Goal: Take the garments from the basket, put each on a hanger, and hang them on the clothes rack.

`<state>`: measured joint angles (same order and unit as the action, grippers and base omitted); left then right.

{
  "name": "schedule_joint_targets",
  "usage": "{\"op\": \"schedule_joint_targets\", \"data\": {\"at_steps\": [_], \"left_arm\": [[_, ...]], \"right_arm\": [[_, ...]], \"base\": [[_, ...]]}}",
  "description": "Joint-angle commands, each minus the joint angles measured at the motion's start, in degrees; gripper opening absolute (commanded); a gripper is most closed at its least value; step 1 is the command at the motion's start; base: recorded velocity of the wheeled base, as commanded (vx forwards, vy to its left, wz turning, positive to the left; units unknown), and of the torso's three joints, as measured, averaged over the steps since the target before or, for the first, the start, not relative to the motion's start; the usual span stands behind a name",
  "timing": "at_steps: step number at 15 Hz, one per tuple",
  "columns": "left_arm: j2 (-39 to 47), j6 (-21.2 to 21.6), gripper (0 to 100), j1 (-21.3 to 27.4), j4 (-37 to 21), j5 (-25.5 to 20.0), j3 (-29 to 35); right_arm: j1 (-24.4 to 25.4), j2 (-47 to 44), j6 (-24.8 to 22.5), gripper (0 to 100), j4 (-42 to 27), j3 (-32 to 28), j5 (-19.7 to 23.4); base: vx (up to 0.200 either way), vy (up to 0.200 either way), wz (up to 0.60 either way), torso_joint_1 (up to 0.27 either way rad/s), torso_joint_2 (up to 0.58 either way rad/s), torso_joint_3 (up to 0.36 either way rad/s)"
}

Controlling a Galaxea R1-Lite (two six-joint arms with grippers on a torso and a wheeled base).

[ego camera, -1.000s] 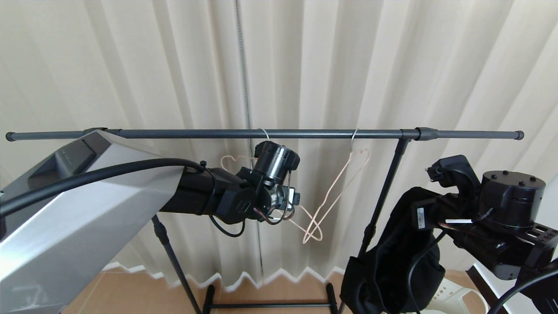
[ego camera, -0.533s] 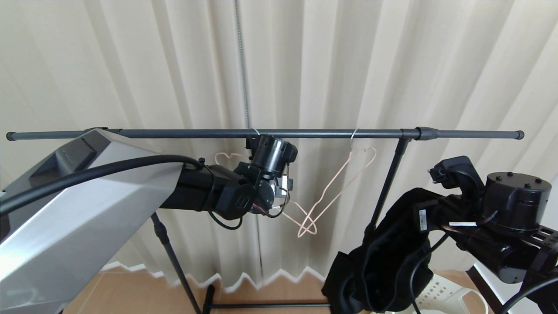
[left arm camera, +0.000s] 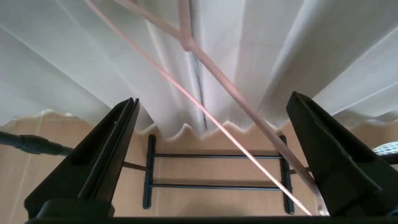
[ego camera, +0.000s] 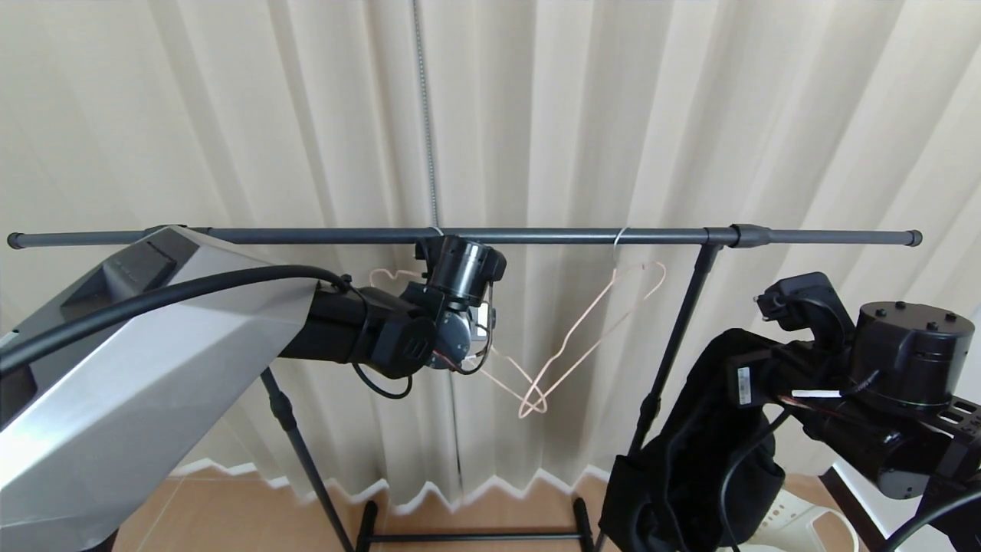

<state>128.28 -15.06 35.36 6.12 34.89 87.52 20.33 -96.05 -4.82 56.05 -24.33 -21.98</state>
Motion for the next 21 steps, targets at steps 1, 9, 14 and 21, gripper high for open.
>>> {"op": "schedule_joint_targets", "data": {"at_steps": [1,9,14,21], "left_arm": [[-1.89,0.03,100,-0.47,-0.06,0.0,-2.26],[-3.74,0.11,100,2.96,-0.06,1.06,-4.11],[-4.0,-0.33,100,5.42,0.12,1.06,-9.82],[-7.78,-2.43,100,4.45,6.89,0.88,-19.4]], "right_arm": [[0.06,-0.1,-0.02,0,0.02,0.07,0.01],[0.32,0.51,-0.11,0,0.02,-0.19,0.01],[0.23,0.95,-0.11,0,0.02,-0.19,0.01],[0.32,0.95,-0.11,0,0.02,-0.01,0.01]], "base": [[0.0,0.0,0.0,0.0,0.0,0.0],[0.0,0.0,0.0,0.0,0.0,0.0],[0.0,0.0,0.0,0.0,0.0,0.0],[0.0,0.0,0.0,0.0,0.0,0.0]]}}
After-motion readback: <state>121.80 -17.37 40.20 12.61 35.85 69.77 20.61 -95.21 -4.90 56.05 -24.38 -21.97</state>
